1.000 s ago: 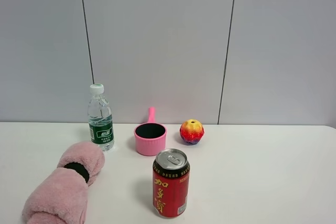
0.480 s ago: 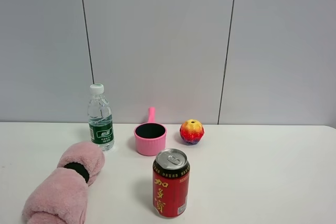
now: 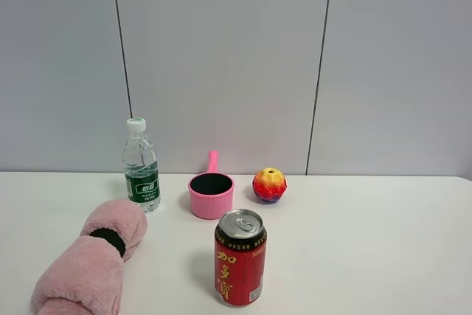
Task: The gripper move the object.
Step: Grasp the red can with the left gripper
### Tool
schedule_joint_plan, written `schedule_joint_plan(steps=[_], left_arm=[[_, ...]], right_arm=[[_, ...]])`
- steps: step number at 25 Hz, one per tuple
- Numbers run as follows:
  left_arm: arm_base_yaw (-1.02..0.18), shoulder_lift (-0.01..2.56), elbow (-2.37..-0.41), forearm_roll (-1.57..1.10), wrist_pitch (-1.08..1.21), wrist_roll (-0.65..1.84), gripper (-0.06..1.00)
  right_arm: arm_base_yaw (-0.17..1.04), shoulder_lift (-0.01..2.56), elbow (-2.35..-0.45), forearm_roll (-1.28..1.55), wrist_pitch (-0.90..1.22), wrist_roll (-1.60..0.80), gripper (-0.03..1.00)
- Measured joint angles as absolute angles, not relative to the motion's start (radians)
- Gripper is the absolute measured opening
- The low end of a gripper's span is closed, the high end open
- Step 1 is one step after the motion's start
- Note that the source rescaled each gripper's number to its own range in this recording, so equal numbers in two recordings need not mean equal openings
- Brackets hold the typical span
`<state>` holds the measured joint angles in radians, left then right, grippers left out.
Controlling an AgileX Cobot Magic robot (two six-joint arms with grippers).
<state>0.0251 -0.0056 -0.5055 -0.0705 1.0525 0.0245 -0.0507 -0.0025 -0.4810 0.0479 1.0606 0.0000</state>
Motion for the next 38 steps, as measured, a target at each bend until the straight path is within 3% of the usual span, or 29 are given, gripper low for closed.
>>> schedule_joint_plan(steps=[27, 32, 38], left_arm=[[0.025, -0.003, -0.515, -0.07, 1.048, 0.042, 1.0], [0.025, 0.134, -0.7, -0.174, 0.977, 0.231, 1.0], [0.025, 0.519, -0.948, -0.487, 0.98, 0.611, 1.0]], right_arm=[[-0.051, -0.002, -0.481, 0.048, 1.061, 0.0, 1.0], [-0.051, -0.002, -0.481, 0.048, 1.061, 0.0, 1.0], [-0.051, -0.002, -0.481, 0.048, 1.061, 0.0, 1.0]])
